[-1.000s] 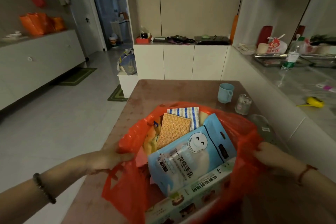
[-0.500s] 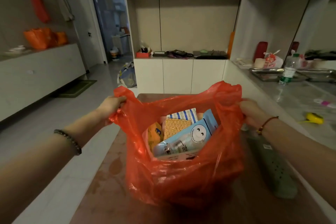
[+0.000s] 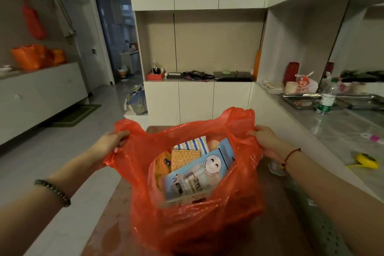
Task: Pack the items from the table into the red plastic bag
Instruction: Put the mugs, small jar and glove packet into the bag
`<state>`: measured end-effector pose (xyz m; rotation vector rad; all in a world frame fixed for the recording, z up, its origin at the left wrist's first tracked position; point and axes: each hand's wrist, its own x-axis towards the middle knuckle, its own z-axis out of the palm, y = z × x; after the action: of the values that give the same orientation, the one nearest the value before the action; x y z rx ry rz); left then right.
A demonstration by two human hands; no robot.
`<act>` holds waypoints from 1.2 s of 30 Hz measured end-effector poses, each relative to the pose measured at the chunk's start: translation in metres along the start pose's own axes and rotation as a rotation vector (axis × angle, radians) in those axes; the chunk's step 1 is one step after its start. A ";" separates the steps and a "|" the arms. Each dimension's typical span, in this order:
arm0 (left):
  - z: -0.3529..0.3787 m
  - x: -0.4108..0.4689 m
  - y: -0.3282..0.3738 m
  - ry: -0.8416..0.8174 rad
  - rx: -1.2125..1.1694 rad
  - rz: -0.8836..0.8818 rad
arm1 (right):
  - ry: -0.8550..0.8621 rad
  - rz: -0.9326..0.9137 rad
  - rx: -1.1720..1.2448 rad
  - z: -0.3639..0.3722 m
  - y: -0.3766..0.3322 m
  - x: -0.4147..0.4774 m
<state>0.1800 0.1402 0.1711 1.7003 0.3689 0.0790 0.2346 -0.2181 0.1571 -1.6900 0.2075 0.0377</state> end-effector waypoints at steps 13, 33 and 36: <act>0.005 -0.023 -0.017 -0.308 0.501 -0.103 | 0.213 -0.348 -0.217 -0.039 0.047 -0.026; 0.318 0.082 0.001 -0.672 0.736 0.436 | 0.205 -0.077 -0.517 -0.122 0.137 0.115; 0.372 0.123 -0.011 -0.677 0.820 0.383 | 0.209 0.004 -0.533 -0.137 0.173 0.156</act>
<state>0.3913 -0.1766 0.0789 2.4461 -0.5098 -0.4151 0.3474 -0.3909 -0.0176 -2.2265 0.3822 -0.0897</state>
